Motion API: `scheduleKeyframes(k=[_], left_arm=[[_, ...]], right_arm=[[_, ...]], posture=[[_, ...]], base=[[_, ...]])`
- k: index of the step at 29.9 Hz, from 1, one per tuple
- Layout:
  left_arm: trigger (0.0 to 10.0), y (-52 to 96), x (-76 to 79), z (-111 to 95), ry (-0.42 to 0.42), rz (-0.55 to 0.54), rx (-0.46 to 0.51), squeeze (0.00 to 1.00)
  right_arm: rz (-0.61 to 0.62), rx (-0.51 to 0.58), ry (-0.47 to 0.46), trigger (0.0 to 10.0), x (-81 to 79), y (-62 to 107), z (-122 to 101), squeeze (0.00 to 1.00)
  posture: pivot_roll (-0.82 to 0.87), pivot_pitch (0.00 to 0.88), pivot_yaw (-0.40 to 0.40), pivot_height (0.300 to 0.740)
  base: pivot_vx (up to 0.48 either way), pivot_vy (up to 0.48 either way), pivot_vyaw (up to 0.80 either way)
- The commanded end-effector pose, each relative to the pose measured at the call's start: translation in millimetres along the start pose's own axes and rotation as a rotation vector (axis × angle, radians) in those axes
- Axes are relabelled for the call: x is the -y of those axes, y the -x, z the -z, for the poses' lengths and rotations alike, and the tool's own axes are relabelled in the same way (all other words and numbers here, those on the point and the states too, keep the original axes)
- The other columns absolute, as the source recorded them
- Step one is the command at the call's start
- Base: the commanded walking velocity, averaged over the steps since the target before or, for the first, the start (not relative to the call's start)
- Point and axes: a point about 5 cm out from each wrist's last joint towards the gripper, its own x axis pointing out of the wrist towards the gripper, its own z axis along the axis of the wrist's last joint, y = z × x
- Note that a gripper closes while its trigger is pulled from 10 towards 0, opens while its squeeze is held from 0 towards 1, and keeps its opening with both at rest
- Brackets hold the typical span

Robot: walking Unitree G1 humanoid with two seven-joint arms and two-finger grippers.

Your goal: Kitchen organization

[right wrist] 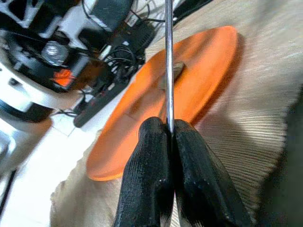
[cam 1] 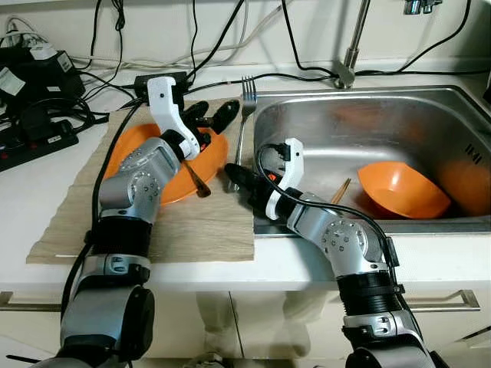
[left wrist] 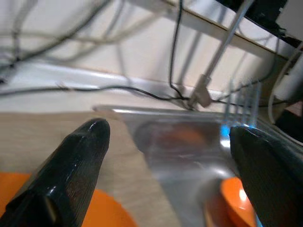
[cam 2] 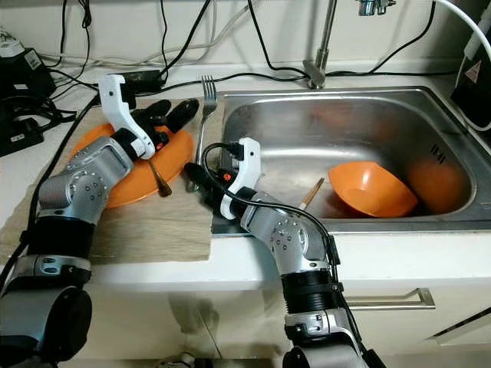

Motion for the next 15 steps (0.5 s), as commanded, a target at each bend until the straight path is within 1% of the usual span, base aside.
scheduleKeyframes(k=[1,2,3,4,8,9,11,12,14,15], left_arm=[[10.0,4.7,-10.3,2,-0.009,-0.041,-0.016,1.0],[10.0,5.9,-12.1,2,-0.011,-0.048,-0.02,0.45],[10.0,7.3,-13.7,2,-0.016,-0.057,-0.024,0.0],[10.0,9.8,-14.6,3,-0.02,-0.058,-0.024,0.0],[10.0,13.2,-15.0,2,-0.024,-0.048,-0.028,0.0],[10.0,16.2,-16.3,0,-0.011,-0.034,-0.029,0.0],[10.0,18.1,-17.3,-2,-0.006,-0.028,-0.028,0.0],[10.0,18.1,-17.3,-2,-0.006,-0.028,-0.028,0.0],[10.0,19.9,-18.0,-4,-0.013,-0.023,-0.028,0.0],[10.0,21.0,-16.7,-5,-0.013,-0.013,-0.029,0.0]], right_arm=[[0.016,0.015,0.034,0.0,-0.4,-1.4,-4,0.0],[0.022,0.02,0.048,0.0,0.2,-0.9,-6,0.0],[0.032,0.028,0.072,0.0,1.0,0.2,-9,0.0],[0.047,0.048,0.118,0.0,1.9,2.8,-17,0.0],[0.071,0.086,0.163,0.0,3.9,6.6,-29,0.0],[0.102,0.103,0.2,0.0,7.6,9.6,-37,0.0],[0.128,0.117,0.235,0.0,10.5,11.8,-43,0.0],[0.128,0.117,0.235,0.0,10.5,11.8,-43,0.0],[0.15,0.135,0.264,0.0,14.2,14.8,-51,0.0],[0.174,0.155,0.291,0.0,17.3,17.8,-59,0.0]], posture=[[-0.05,0.0,0.098,0.74],[-0.05,0.0,0.098,0.74],[-0.05,0.0,0.097,0.74],[-0.05,0.0,0.095,0.74],[-0.05,0.0,0.095,0.74],[-0.05,0.0,0.097,0.74],[-0.05,0.0,0.097,0.74],[-0.05,0.0,0.097,0.74],[-0.05,0.0,0.099,0.74],[-0.05,0.0,0.099,0.74]], base=[[0.0,0.0,0.0],[0.0,0.0,0.0],[0.0,0.0,0.0],[0.0,0.0,0.0],[0.0,0.0,0.0],[0.0,0.0,0.0],[0.0,0.0,0.0],[0.0,0.0,0.0],[0.0,0.0,0.0],[0.0,0.0,0.0]])
